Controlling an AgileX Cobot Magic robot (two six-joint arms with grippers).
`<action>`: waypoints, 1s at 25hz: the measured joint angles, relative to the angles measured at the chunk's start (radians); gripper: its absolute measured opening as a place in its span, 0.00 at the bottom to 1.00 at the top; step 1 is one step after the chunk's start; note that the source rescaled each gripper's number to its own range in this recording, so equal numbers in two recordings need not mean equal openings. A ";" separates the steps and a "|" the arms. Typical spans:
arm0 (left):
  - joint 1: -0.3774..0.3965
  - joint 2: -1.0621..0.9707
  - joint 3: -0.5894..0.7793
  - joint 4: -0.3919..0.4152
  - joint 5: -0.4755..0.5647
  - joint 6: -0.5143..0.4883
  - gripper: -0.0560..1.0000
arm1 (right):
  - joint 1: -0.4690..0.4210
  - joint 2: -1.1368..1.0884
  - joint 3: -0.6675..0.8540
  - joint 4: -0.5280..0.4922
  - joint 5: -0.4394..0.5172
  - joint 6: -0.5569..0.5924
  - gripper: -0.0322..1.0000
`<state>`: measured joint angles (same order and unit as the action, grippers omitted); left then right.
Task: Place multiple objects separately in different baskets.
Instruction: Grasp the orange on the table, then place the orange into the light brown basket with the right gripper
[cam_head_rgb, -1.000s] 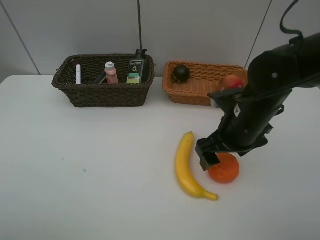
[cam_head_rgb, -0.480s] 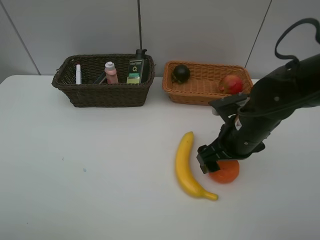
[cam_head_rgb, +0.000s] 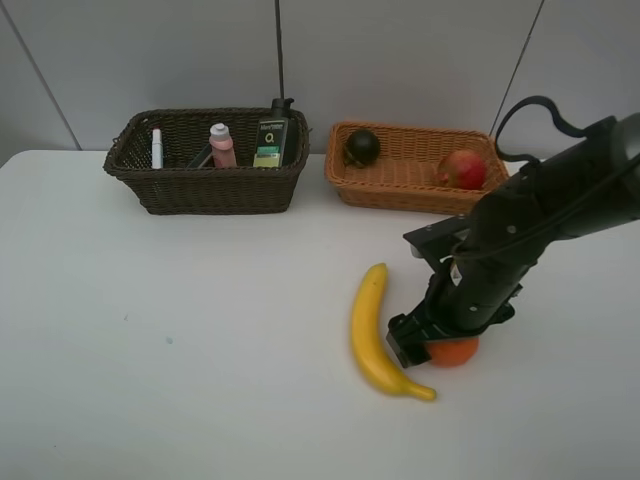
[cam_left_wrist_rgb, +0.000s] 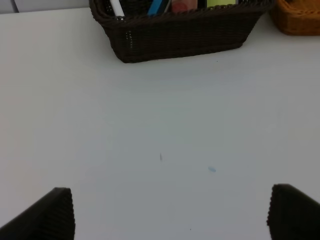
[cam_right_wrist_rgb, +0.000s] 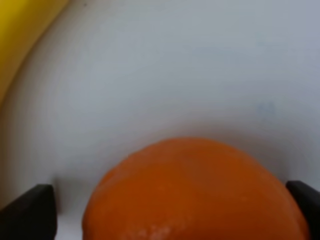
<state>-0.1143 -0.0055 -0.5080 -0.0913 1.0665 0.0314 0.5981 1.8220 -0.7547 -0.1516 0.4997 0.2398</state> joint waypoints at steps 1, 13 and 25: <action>0.000 0.000 0.000 0.000 0.000 0.000 0.96 | 0.000 0.001 0.000 0.000 -0.002 0.000 1.00; 0.000 0.000 0.000 0.000 0.000 0.000 0.96 | 0.000 0.001 0.000 -0.019 0.022 0.000 0.64; 0.000 0.000 0.000 0.000 0.000 0.000 0.96 | 0.000 -0.094 -0.161 -0.051 0.268 0.000 0.64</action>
<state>-0.1143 -0.0055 -0.5080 -0.0913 1.0665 0.0314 0.5981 1.7279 -0.9155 -0.2024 0.7678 0.2398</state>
